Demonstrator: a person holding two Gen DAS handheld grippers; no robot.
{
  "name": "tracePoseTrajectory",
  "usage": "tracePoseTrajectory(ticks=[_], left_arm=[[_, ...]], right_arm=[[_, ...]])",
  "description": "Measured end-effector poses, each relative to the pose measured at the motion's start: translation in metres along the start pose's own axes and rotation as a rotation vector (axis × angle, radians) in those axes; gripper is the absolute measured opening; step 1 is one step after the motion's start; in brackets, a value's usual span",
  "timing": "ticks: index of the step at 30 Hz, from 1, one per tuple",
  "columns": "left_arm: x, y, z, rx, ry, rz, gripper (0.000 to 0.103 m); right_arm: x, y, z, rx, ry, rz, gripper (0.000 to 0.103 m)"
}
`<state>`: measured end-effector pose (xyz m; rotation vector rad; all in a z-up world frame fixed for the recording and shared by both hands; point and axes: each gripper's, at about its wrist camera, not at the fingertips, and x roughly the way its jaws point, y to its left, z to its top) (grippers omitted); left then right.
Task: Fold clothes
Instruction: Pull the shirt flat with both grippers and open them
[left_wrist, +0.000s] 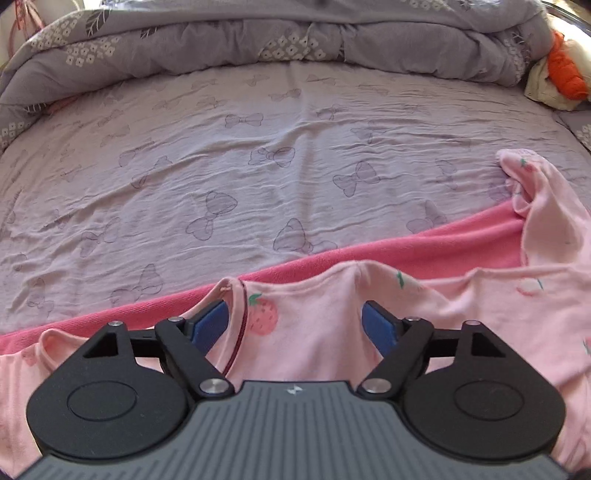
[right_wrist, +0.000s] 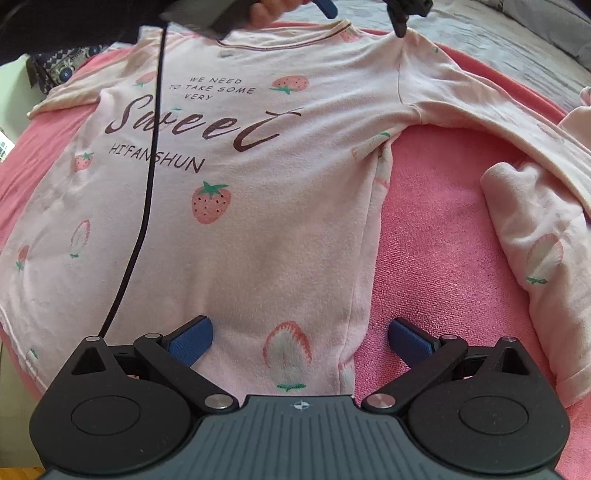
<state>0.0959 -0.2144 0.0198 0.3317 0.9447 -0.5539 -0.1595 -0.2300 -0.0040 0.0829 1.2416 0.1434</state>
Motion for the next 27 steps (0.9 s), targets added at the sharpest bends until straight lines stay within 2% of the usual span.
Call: tracePoseTrajectory(ticks=[4,7,10,13,15,17,20,22,25,27], left_arm=[[-0.049,0.017,-0.055,-0.008,0.028,-0.003,0.081],[-0.071,0.02,-0.104,0.016,0.108,0.0,0.081],[-0.08,0.015,-0.157,0.056,0.232,0.039,0.082],[-0.104,0.016,-0.195,0.008,0.232,0.033,0.083],[-0.12,0.015,-0.213,-0.008,0.261,0.022,0.084],[-0.135,0.007,-0.232,0.017,0.291,0.004,0.084],[-0.156,-0.005,-0.263,0.074,0.339,-0.027,0.086],[-0.172,-0.007,-0.278,0.069,0.363,-0.052,0.086],[-0.189,-0.004,-0.284,0.017,0.403,-0.057,0.083],[-0.198,0.003,-0.27,-0.035,0.345,-0.037,0.082]], right_arm=[[-0.001,-0.001,-0.004,-0.011,-0.021,0.006,0.103],[0.0,0.001,-0.004,-0.017,-0.03,0.006,0.103],[0.0,0.001,-0.005,-0.027,-0.032,0.008,0.103],[-0.001,0.002,-0.005,-0.051,-0.028,0.012,0.103],[-0.005,0.002,-0.004,-0.066,-0.03,0.017,0.103],[-0.016,0.0,-0.004,-0.086,-0.08,0.031,0.095],[-0.033,0.002,-0.001,-0.138,-0.164,0.02,0.095],[-0.035,0.004,0.009,-0.163,-0.171,0.016,0.095],[-0.031,0.004,0.019,-0.164,-0.191,0.024,0.095],[-0.028,0.005,0.017,-0.177,-0.22,0.017,0.095]])
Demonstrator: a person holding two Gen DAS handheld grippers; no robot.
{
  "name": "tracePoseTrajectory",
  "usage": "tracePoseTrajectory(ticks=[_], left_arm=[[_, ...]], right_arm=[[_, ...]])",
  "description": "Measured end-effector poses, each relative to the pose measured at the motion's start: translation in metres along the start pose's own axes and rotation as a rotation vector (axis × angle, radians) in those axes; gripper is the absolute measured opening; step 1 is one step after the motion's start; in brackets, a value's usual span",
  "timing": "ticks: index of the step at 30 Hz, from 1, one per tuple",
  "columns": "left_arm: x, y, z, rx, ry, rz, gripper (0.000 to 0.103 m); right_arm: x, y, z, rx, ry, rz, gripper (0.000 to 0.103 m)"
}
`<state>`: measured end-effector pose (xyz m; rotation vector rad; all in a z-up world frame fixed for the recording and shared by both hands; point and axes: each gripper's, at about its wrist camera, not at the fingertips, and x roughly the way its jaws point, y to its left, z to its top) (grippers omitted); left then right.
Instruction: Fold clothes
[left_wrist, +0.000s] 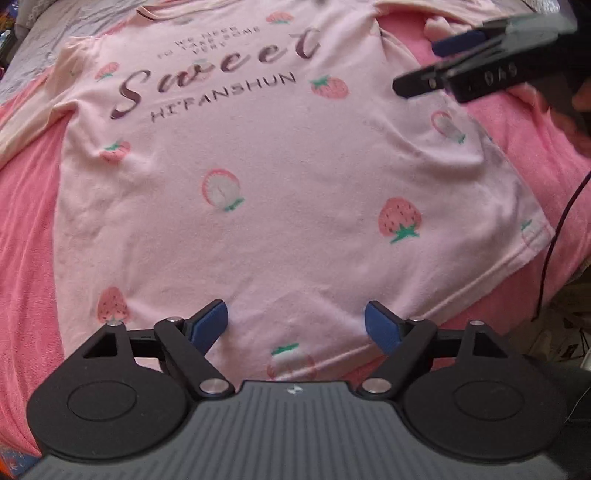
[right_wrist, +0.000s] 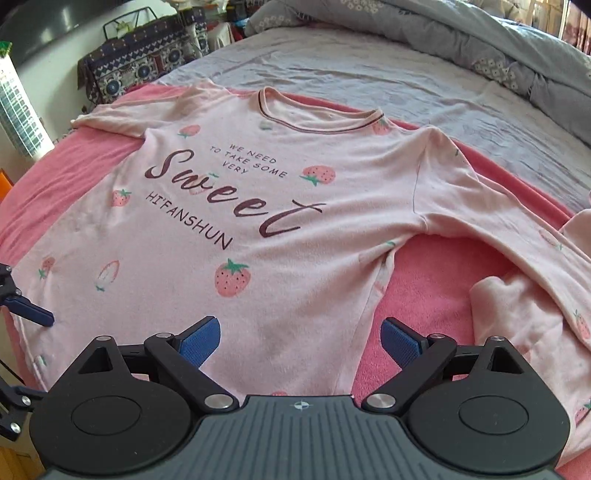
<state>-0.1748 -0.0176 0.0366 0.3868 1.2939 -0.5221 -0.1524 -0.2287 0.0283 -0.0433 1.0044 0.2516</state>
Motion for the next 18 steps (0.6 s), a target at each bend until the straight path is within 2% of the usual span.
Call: tracePoseTrajectory(ticks=[2,4,5,6,9,11,15,16,18], left_arm=[[-0.006,0.01,0.022,-0.062,-0.068,0.003,0.083],[-0.001,0.017,0.049,-0.102,-0.135,0.005,0.082],[0.004,0.018,0.063,-0.108,-0.172,0.008,0.082],[0.011,0.016,0.078,-0.097,-0.202,0.012,0.082],[0.038,0.0,0.117,-0.034,-0.262,0.0,0.082],[0.052,-0.016,0.133,0.02,-0.286,-0.021,0.082],[0.082,-0.058,0.143,0.151,-0.209,-0.029,0.082],[0.079,-0.065,0.144,0.178,-0.24,-0.024,0.078],[0.064,-0.071,0.153,0.23,-0.365,-0.044,0.086]], right_arm=[[0.006,0.006,-0.013,-0.052,0.001,-0.032,0.096],[0.011,0.011,-0.032,-0.107,0.058,-0.055,0.096],[0.011,0.012,-0.043,-0.114,0.082,-0.058,0.096],[0.004,0.008,-0.051,-0.081,0.071,-0.05,0.096],[-0.012,-0.004,-0.072,0.004,0.131,-0.027,0.098],[-0.022,-0.009,-0.086,0.014,0.166,-0.029,0.1],[-0.045,-0.023,-0.092,0.104,0.186,-0.036,0.098],[-0.051,-0.029,-0.091,0.138,0.174,-0.046,0.095],[-0.067,-0.042,-0.085,0.194,0.111,-0.091,0.093]])
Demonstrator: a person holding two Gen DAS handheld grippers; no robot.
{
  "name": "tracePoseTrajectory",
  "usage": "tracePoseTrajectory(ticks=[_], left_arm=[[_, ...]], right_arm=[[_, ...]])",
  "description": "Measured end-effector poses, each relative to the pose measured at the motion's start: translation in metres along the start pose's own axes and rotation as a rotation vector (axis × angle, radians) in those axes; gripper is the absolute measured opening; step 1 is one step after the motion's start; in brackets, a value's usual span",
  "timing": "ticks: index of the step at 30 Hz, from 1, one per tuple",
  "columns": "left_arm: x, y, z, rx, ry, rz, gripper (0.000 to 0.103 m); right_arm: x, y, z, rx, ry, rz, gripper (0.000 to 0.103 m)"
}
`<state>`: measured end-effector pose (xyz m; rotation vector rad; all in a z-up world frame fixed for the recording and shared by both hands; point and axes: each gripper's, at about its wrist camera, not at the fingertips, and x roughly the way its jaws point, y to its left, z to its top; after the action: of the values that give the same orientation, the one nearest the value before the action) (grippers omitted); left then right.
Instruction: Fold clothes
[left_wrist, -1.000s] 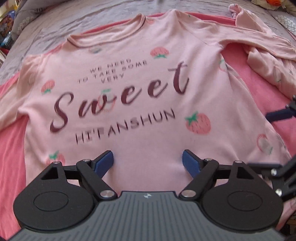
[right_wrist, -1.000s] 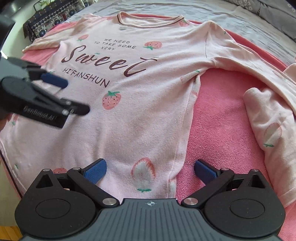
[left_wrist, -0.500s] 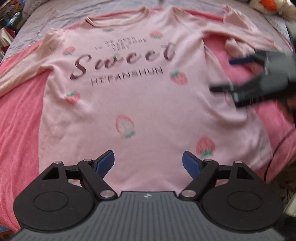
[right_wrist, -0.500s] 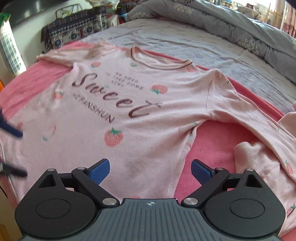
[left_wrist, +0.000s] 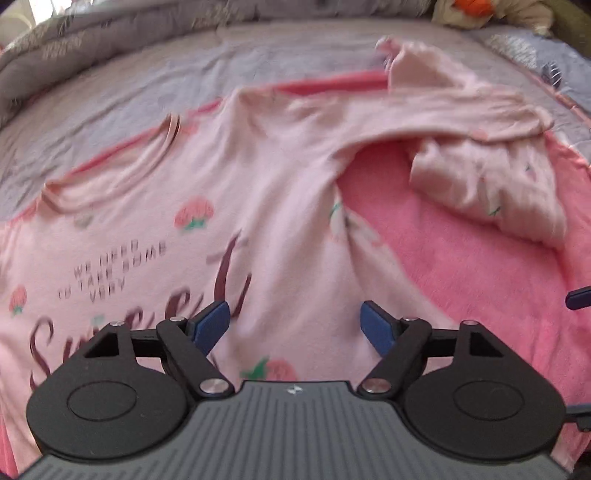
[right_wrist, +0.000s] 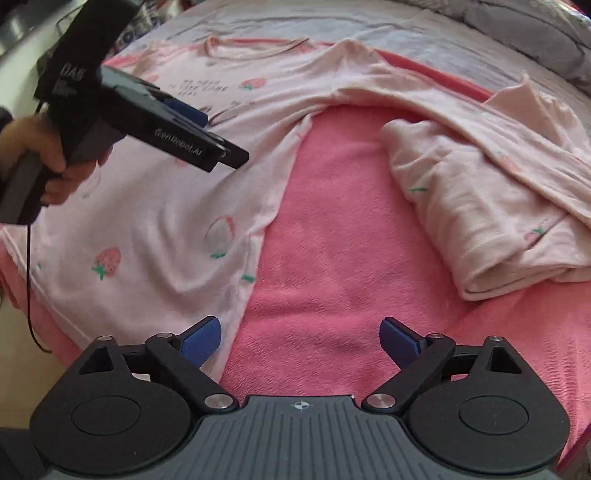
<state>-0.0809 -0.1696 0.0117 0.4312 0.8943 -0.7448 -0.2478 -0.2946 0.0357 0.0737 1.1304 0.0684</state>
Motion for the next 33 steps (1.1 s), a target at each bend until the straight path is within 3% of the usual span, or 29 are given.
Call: tracePoseTrajectory(ticks=[2,5,8,11,12,13,18,24,30,31,33], left_arm=[[0.004,0.004,0.023,0.041,-0.068,0.03,0.086],[0.03,0.018,0.057,0.044,-0.095,0.081,0.084],[0.054,0.031,0.078,-0.001,-0.103,0.072,0.08],[0.088,0.028,0.082,0.023,0.015,0.113,0.08],[0.097,0.026,0.079,0.034,0.048,0.133,0.085],[0.099,0.025,0.075,0.026,0.032,0.149,0.088],[0.099,0.033,0.076,-0.027,0.048,0.129,0.089],[0.098,0.035,0.077,-0.04,0.054,0.119,0.09],[0.098,0.032,0.08,-0.048,0.058,0.132,0.09],[0.098,0.031,0.08,-0.048,0.059,0.133,0.09],[0.098,0.031,0.081,-0.053,0.063,0.135,0.09]], right_arm=[[-0.015,-0.019,0.009,0.077,-0.077,-0.048,0.093],[-0.031,-0.059,0.026,0.225,-0.182,-0.146,0.093],[-0.036,-0.109,0.039,0.38,-0.256,-0.252,0.093],[-0.033,-0.156,0.043,0.518,-0.313,-0.334,0.092],[-0.031,-0.171,0.043,0.564,-0.328,-0.358,0.092],[-0.029,-0.183,0.042,0.611,-0.338,-0.374,0.09],[-0.009,-0.237,0.028,0.852,-0.374,-0.375,0.068],[0.015,-0.267,0.023,0.985,-0.37,-0.387,0.064],[0.017,-0.267,0.037,0.986,-0.358,-0.428,0.026],[0.013,-0.263,0.041,0.968,-0.361,-0.447,0.013],[0.002,-0.256,0.046,0.945,-0.385,-0.458,0.011]])
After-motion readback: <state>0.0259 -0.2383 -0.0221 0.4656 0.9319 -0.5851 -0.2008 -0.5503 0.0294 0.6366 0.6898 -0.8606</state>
